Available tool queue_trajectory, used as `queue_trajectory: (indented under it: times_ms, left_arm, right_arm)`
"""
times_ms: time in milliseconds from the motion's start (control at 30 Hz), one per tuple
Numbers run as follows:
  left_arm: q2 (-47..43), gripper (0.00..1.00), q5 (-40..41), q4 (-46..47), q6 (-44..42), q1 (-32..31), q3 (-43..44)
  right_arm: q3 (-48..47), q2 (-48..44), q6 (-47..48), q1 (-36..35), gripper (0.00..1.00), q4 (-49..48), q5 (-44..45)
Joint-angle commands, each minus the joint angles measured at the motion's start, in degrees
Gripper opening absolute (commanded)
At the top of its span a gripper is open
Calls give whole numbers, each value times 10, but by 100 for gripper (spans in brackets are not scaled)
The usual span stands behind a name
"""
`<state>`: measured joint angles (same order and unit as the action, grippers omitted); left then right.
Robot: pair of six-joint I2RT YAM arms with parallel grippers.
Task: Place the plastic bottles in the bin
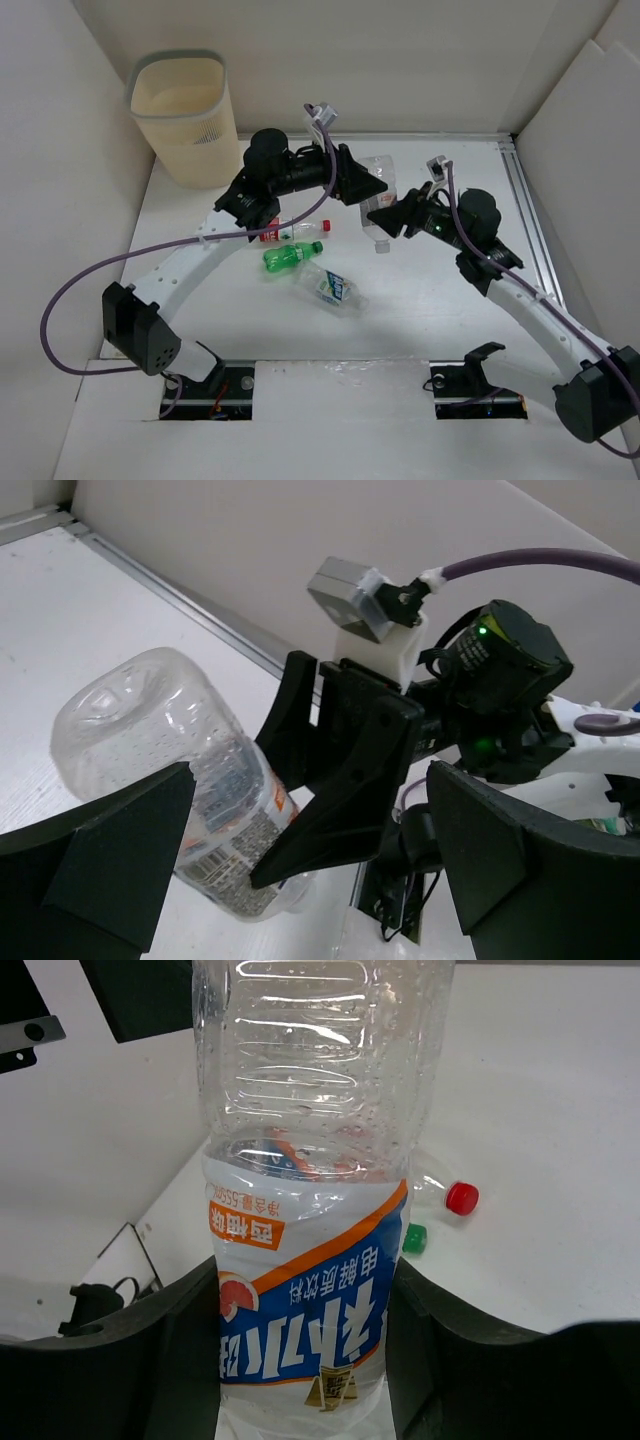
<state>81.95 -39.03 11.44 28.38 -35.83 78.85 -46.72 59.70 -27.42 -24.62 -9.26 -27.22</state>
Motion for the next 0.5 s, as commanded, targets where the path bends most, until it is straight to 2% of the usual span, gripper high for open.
queue_trajectory:
  times_ms: [0,200,300,333,467]
  left_arm:
    - [17,100,-5,58,3,-17,32]
    - [43,100,16,33,-11,-46,54]
    - [43,100,35,12,-18,-46,54]
    - [43,100,55,2,-18,-46,54]
    - [36,100,79,-19,-30,-46,54]
  right_arm:
    - [-9,-28,-2,-14,0,-133,-143]
    - [-9,-71,-12,-14,0,-151,-130]
    - [-9,-101,-12,-9,0,-107,-45]
    - [-9,-112,-12,-9,0,-94,18]
    - [22,-158,-12,-9,0,-88,67]
